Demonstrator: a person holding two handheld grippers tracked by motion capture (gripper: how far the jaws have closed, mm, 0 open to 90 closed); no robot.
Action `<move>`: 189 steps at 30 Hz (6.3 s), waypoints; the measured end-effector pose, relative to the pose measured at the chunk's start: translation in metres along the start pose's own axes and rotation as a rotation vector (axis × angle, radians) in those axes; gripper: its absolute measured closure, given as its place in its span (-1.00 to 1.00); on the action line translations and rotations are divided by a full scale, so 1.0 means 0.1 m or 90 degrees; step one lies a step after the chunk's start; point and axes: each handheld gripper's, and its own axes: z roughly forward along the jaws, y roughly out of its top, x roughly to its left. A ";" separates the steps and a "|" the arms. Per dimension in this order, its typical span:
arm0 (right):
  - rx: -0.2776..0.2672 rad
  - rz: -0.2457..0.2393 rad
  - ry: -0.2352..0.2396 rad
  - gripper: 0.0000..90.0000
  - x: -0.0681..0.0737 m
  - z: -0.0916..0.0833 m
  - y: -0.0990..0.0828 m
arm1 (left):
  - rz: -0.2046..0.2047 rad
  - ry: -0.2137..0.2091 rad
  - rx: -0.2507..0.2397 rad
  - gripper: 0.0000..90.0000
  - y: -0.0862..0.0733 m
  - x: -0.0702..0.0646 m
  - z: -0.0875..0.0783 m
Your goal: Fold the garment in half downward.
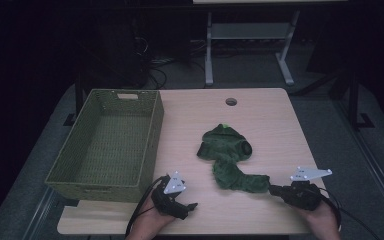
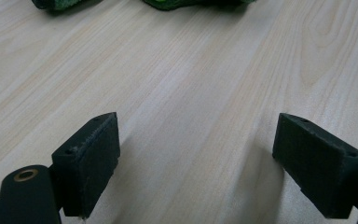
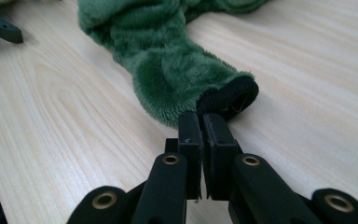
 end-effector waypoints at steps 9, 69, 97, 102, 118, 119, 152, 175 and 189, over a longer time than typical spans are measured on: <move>-0.038 -0.061 0.019 0.94 0.09 -0.05 0.24 | 0.004 0.000 0.003 -0.68 0.00 0.00 0.00; -0.033 -0.086 0.008 0.86 0.11 -0.02 0.39 | -0.001 -0.001 0.004 -0.68 0.00 0.00 0.00; -0.050 -0.198 0.094 0.77 0.50 0.69 1.21 | 0.000 0.000 0.001 -0.68 0.00 0.00 0.00; -0.043 -0.186 0.113 0.52 0.53 0.85 1.22 | 0.002 0.000 0.003 -0.68 0.00 0.00 0.00; -0.125 -0.135 0.104 0.55 0.37 0.63 1.22 | 0.001 0.001 0.001 -0.68 0.00 0.00 0.00; -0.127 -0.132 0.103 0.59 0.36 0.61 1.22 | 0.001 0.001 0.001 -0.68 0.00 0.00 0.00; 0.026 -0.135 0.097 0.96 0.46 1.14 0.97 | -0.003 0.001 0.003 -0.72 0.01 -0.01 0.01; -0.060 -0.095 0.021 0.15 0.18 0.66 1.14 | -0.028 -0.021 -0.006 -0.47 0.48 0.21 -0.04; -0.103 -0.073 -0.034 0.08 -0.14 0.61 1.30 | -0.005 -0.009 -0.025 0.03 1.05 0.52 0.09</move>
